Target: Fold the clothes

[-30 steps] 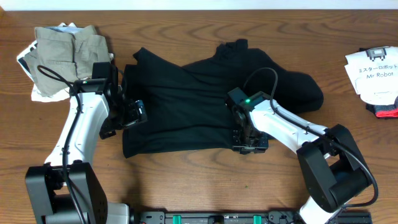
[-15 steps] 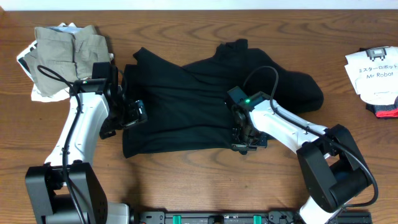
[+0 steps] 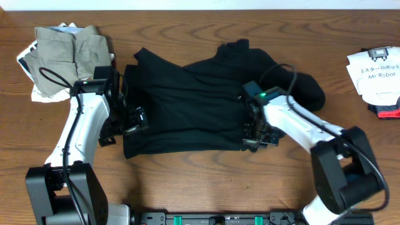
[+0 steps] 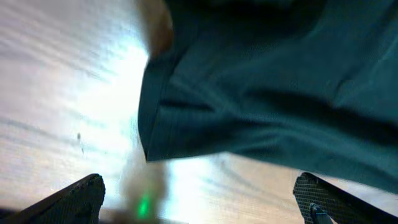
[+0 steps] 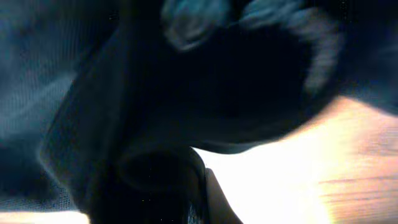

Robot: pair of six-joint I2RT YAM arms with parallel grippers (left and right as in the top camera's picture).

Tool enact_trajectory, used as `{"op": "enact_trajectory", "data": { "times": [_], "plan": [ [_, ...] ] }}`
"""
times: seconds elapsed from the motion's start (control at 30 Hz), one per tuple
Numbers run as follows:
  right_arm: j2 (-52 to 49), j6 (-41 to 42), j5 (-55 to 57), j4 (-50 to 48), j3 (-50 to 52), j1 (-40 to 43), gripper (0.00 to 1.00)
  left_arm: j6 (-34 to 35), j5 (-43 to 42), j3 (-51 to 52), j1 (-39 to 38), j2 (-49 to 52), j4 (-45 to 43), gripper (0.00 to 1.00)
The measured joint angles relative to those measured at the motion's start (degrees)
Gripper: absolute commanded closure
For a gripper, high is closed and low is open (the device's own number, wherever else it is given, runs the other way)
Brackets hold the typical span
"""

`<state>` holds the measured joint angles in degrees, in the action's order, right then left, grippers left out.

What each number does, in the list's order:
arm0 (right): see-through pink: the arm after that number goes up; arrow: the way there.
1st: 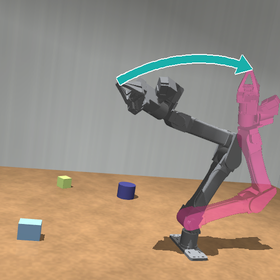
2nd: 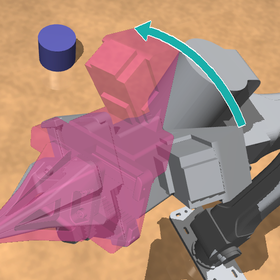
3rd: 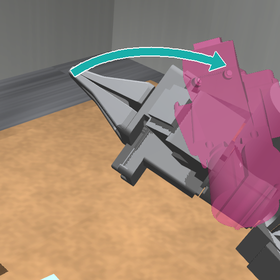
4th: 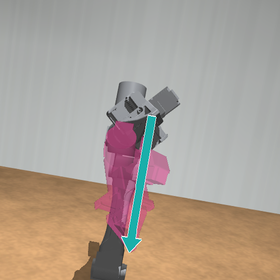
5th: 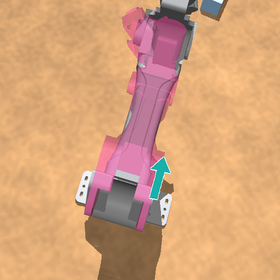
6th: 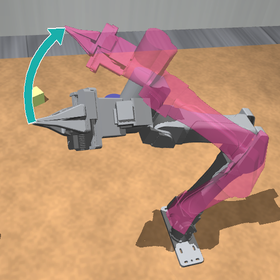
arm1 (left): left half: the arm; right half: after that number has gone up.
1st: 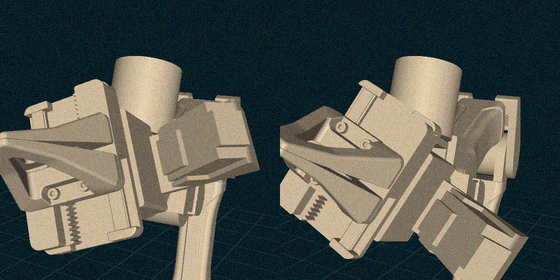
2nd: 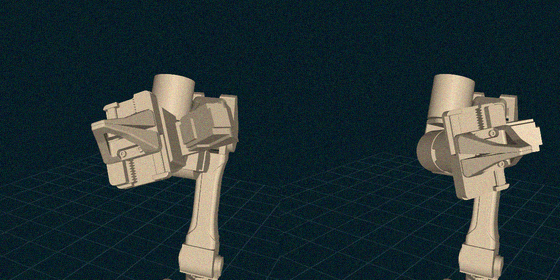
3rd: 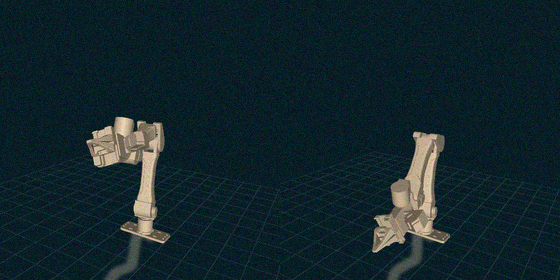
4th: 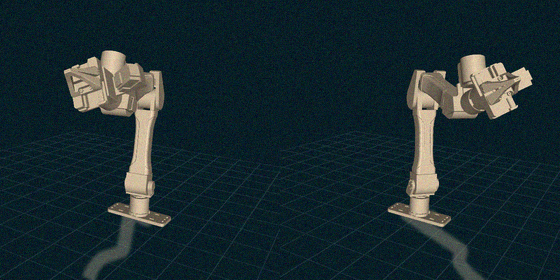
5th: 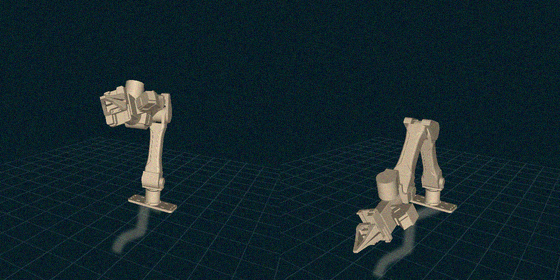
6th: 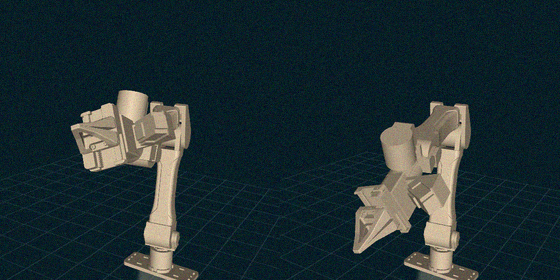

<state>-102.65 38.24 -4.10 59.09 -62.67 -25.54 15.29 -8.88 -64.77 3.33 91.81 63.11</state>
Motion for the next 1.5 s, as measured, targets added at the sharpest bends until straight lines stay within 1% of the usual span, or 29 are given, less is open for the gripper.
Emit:
{"op": "enact_trajectory", "data": {
  "times": [0.07, 0.13, 0.2, 0.23, 0.27, 0.3, 0.5, 0.6, 0.77, 0.8, 0.83, 1.0, 1.13, 1.27, 1.4, 1.5],
  "plan": [
    [1.8, -0.5, -0.1, 0.0, 0.0, 1.8, 0.99, 0.4, -1.6, 0.0, 0.0, 0.0, 1.1, 0.05],
    [3.5, -1.3, -0.3, 0.0, 0.0, 3.3, 0.99, 0.7, -3.3, 0.2, 0.0, 0.0, 1.4, 0.13],
    [5.0, -2.1, -0.7, 0.0, 0.0, 4.7, 0.99, 1.6, -4.9, 0.9, 0.0, 0.0, 1.1, 0.28],
    [5.7, -2.6, -1.2, 0.0, 0.0, 5.3, 0.98, 2.4, -5.4, 1.8, 0.0, 0.0, 0.7, 0.42],
    [6.3, -3.0, -1.4, 0.0, 0.0, 5.8, 0.98, 3.0, -5.8, 2.7, 0.0, 0.0, 0.1, 0.48],
    [6.6, -3.2, -1.6, 0.0, 0.0, 6.1, 0.98, 3.0, -6.2, 4.3, 0.0, 0.0, -0.7, 0.50],
    [7.6, -4.8, -2.6, 0.2, 0.0, 6.6, 0.98, 4.4, -8.3, 13.7, 0.0, 0.0, -6.1, 0.51],
    [7.6, -5.1, -2.8, 0.3, 0.0, 6.6, 0.98, 4.5, -9.0, 16.2, 0.0, 0.0, -6.7, 0.51],
    [7.6, -5.4, -3.0, 0.4, 0.0, 6.6, 0.98, 4.6, -9.2, 16.7, 0.0, 0.0, -7.3, 0.50],
    [7.6, -5.4, -3.0, 0.4, 0.0, 6.6, 0.98, 4.6, -9.2, 16.7, 0.0, 0.0, -7.9, 0.46],
    [7.6, -5.5, -3.0, 0.4, 0.0, 6.6, 0.98, 4.6, -9.2, 16.7, 0.0, 0.0, -8.7, 0.45],
    [7.6, -5.5, -3.0, 1.1, 0.0, 6.6, 0.98, 7.4, -8.9, 16.7, 0.0, 0.0, -11.3, 0.45],
    [7.6, -5.5, -3.0, 1.3, 0.0, 6.6, 0.97, 12.9, -5.8, 16.7, 0.0, 0.0, -12.3, 0.44],
    [7.6, -5.5, -3.0, 1.3, 0.0, 6.6, 0.97, 21.0, -2.1, 16.7, 0.0, 0.0, -12.5, 0.44],
    [7.6, -5.5, -3.0, 1.3, 0.0, 6.6, 0.97, 29.8, -0.2, 16.7, 0.0, 0.0, -13.7, 0.39],
    [7.6, -5.5, -3.0, 1.3, 0.0, 6.6, 0.97, 34.5, 0.3, 16.8, 0.0, 0.0, -14.6, 0.32]
  ]
}}
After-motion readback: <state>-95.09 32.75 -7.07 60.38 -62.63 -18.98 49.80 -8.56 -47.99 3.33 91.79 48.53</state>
